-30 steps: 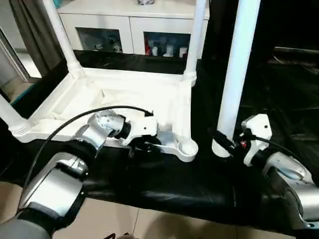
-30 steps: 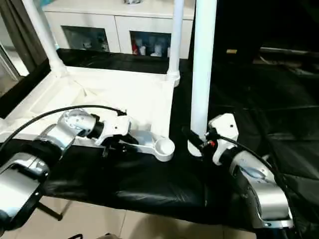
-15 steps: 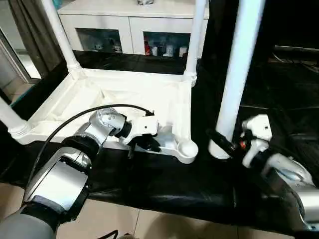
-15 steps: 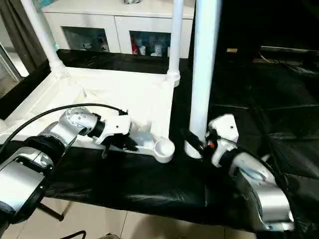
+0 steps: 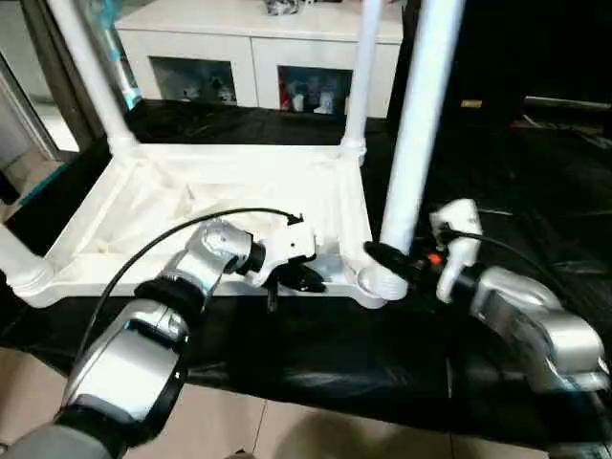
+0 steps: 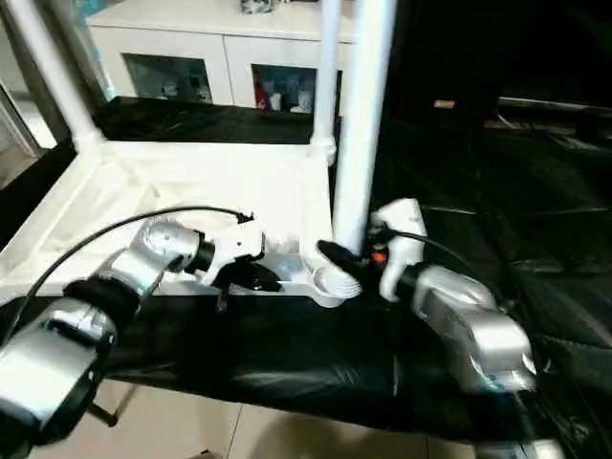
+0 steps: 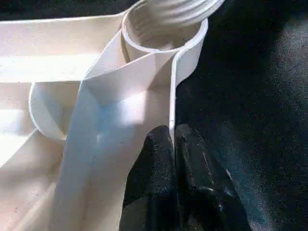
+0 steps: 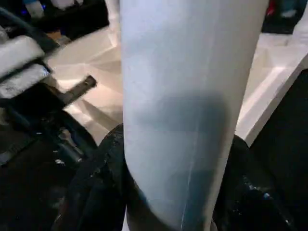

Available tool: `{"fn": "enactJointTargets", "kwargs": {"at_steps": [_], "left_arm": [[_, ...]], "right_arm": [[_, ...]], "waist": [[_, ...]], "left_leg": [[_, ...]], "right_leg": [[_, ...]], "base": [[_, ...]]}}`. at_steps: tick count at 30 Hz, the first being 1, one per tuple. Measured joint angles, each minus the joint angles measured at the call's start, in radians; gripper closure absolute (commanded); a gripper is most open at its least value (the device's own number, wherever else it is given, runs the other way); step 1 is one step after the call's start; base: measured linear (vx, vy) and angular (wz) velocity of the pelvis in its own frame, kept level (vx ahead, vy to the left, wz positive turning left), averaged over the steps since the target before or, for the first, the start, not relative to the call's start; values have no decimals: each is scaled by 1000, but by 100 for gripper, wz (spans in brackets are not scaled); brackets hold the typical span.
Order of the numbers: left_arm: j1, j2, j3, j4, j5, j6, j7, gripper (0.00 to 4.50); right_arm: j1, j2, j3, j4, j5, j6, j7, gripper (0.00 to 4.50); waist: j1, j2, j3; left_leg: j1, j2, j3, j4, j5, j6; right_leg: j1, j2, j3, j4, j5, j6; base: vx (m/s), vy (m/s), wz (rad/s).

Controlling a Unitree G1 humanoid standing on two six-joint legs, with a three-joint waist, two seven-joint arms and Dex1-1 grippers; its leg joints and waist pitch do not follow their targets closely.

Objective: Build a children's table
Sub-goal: Insert table leg to table base

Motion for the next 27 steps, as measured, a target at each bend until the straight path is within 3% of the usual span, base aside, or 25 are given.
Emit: {"fn": "enactJointTargets", "kwargs": {"at_steps": [3, 10, 18, 25, 27], "left_arm": [[37, 9, 0, -66, 12, 2, 18, 450], [64, 31, -10, -125, 32, -2, 29, 450], [73, 44, -21, -158, 55, 24, 36, 450], [59, 38, -20, -143, 57, 61, 31, 450], [55, 38, -17, -140, 57, 72, 24, 404]], "right_arm": [[-39, 24, 10, 65, -16, -29, 3, 262], [-88, 47, 46, 173, -56, -92, 28, 262], [-105, 70, 50, 257, -70, -166, 59, 262], [-105, 88, 41, 292, -73, -207, 60, 262], [-105, 93, 36, 298, -73, -215, 61, 262]], "waist": [[-1, -5, -1], [-11, -35, -1], [-28, -46, -3], [-32, -50, -6], [-33, -50, -6]], "left_leg": [[0, 0, 1, -1, 0, 0], [5, 0, 5, -2, -1, -1], [6, 0, 7, -2, -3, -5], [7, -1, 8, -2, -3, -5], [7, -1, 8, -2, -3, -5]], "right_leg": [[0, -1, 0, 0, 0, 1], [0, -4, 0, 0, -1, 2], [3, -6, 0, 1, -1, 1], [3, -6, 0, 1, 0, 0], [3, -7, 0, 1, 1, 0]], "base": [[0, 0, 0], [0, 0, 0], [0, 0, 0], [0, 0, 0], [0, 0, 0]]}}
